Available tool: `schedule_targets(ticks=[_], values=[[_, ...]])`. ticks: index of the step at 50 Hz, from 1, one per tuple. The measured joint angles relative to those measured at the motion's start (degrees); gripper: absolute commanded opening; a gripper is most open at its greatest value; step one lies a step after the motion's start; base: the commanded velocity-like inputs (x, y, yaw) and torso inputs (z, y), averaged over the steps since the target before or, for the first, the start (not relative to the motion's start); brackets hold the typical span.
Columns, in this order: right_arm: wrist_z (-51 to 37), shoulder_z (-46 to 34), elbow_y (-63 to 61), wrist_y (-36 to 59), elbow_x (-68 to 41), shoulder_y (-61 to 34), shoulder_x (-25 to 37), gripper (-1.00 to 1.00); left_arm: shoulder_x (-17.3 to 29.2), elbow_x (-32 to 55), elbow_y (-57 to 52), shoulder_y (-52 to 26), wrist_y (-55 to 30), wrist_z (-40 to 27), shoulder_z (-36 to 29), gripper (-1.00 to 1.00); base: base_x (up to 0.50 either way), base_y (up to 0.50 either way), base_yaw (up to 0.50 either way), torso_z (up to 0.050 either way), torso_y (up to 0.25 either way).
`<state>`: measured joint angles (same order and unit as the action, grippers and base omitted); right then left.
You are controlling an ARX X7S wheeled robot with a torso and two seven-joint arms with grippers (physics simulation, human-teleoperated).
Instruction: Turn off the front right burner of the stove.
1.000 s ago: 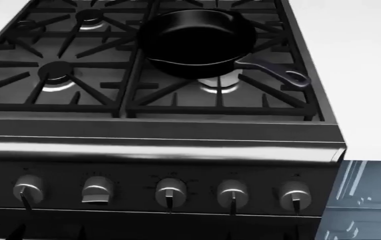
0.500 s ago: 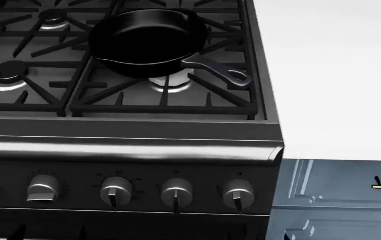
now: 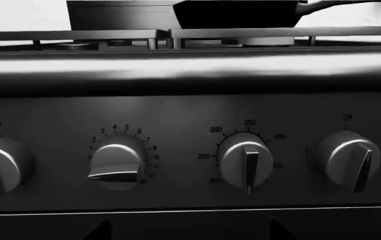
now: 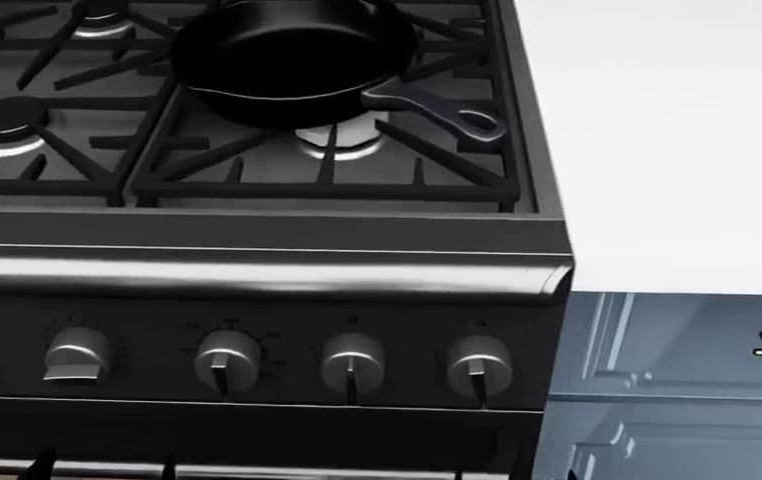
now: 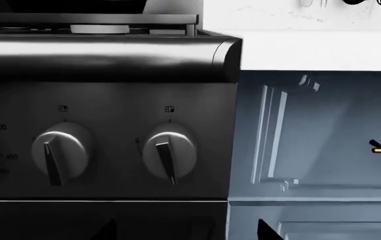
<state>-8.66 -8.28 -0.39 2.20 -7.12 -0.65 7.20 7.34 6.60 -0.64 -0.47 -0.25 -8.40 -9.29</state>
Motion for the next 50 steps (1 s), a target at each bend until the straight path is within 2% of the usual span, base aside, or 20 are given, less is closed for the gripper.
schedule_targets(ticks=[18,26,50], values=[[-0.9,-0.7,-0.4,1.2,-1.1,-0.6,0.7,1.0,0.7,1.0,-0.1,0.1,0.4,-0.6,-0.8,1.0,0.0,0.0,0.0,-0.05,0.0],[-1.2,-1.0,-0.5,1.5,-1.5,-0.8,1.0,1.0,0.9,1.7,-0.1,0.0,0.8,-0.8,-1.0,1.0,0.0,0.0,0.0,-0.031,0.0],[-2.7,-3.0,-4.8,5.2,-1.1,-2.4,2.1,1.0,1.6,3.2,0.0,0.1,1.5,-1.3,-1.6,1.0,0.0,0.0,0.0,-0.001,0.0]])
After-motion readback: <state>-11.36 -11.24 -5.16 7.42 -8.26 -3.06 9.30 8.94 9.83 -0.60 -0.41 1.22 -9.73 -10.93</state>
